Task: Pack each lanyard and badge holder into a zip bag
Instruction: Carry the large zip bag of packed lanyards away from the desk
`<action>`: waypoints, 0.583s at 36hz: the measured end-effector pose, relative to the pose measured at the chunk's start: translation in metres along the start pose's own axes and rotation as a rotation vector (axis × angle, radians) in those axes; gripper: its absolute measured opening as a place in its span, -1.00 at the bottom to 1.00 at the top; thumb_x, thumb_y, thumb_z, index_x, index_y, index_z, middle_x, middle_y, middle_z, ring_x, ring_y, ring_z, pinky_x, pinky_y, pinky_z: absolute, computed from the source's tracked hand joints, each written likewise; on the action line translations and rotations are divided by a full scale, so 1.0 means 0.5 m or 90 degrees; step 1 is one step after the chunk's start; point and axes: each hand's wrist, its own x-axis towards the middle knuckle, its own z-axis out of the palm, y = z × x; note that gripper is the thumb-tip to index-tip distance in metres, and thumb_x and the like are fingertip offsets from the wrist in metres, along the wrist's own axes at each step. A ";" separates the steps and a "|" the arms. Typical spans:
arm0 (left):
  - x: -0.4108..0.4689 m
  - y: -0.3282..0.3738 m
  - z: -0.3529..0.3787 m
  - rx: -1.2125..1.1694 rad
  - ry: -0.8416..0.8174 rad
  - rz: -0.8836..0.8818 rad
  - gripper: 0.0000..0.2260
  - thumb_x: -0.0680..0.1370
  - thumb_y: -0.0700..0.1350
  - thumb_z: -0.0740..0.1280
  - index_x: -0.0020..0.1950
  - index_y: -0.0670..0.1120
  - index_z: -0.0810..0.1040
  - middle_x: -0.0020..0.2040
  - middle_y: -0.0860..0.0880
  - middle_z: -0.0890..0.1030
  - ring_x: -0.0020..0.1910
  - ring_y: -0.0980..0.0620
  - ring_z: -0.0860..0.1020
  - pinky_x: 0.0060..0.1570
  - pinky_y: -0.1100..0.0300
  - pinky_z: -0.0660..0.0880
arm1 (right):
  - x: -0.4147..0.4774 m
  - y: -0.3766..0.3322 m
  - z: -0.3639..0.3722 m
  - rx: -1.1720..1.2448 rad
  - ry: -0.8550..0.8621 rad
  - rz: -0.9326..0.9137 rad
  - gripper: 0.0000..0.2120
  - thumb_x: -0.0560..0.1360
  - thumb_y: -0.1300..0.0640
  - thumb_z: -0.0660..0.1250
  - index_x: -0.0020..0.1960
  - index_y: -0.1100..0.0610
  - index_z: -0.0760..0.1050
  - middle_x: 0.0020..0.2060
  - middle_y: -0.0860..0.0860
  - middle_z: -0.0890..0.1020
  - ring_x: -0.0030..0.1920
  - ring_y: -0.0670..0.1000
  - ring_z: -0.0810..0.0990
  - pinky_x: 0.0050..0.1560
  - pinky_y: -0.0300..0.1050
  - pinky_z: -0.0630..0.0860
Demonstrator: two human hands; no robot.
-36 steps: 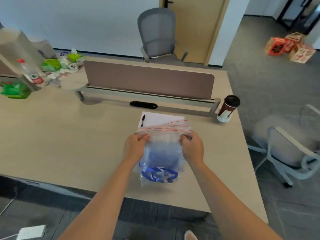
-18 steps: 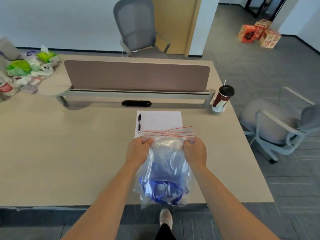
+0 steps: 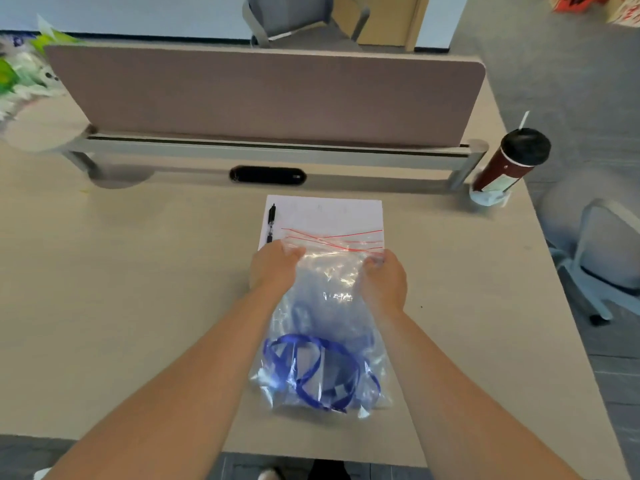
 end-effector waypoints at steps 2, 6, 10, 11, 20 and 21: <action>0.025 -0.002 0.008 0.042 0.017 -0.015 -0.66 0.55 0.16 0.34 0.05 -0.12 0.54 0.01 -0.10 0.62 0.14 -0.17 0.56 0.03 0.06 0.46 | 0.024 0.003 0.016 -0.032 -0.006 -0.001 -0.86 0.55 0.14 0.15 -0.10 0.10 0.47 -0.18 0.05 0.61 -0.13 0.17 0.57 -0.16 -0.06 0.46; 0.050 -0.002 0.018 0.068 0.076 -0.022 -0.46 0.46 0.20 0.44 0.25 -0.13 0.41 0.19 -0.12 0.55 0.19 -0.16 0.53 0.16 -0.07 0.49 | 0.061 0.009 0.037 -0.098 -0.032 -0.015 -0.86 0.58 0.10 0.17 0.01 0.12 0.48 -0.05 0.07 0.64 -0.02 0.18 0.60 -0.08 -0.02 0.51; 0.050 0.005 0.024 0.099 0.139 0.027 -0.49 0.47 0.08 0.48 0.24 -0.11 0.33 0.20 -0.12 0.41 0.12 -0.16 0.48 0.09 0.02 0.45 | 0.081 0.004 0.048 -0.119 -0.048 0.000 -0.83 0.60 0.07 0.17 0.10 0.12 0.46 0.02 0.08 0.64 0.03 0.18 0.60 -0.11 -0.07 0.44; 0.048 0.008 0.022 0.114 0.141 0.047 -0.56 0.49 0.05 0.46 0.20 -0.10 0.34 0.17 -0.11 0.39 0.08 -0.14 0.48 0.03 0.05 0.42 | 0.084 0.002 0.049 -0.121 -0.050 0.008 -0.82 0.60 0.06 0.18 0.12 0.12 0.45 0.03 0.08 0.64 0.04 0.18 0.60 -0.10 -0.06 0.45; 0.027 -0.017 0.047 0.226 -0.052 0.124 -0.81 0.57 0.02 0.32 0.17 0.07 0.55 0.29 0.02 0.41 0.10 0.01 0.57 0.05 0.16 0.43 | 0.068 -0.016 0.038 -0.157 -0.009 0.009 -0.42 0.52 0.07 0.37 0.47 0.10 0.25 0.36 0.15 0.40 0.33 0.21 0.45 0.26 0.09 0.45; 0.022 -0.019 0.049 0.228 -0.065 0.127 -0.79 0.57 0.01 0.31 0.20 0.07 0.55 0.30 0.03 0.40 0.11 0.01 0.57 0.03 0.18 0.41 | 0.061 -0.016 0.034 -0.183 0.000 -0.019 -0.40 0.51 0.09 0.38 0.48 0.11 0.25 0.40 0.15 0.36 0.36 0.21 0.41 0.30 0.09 0.43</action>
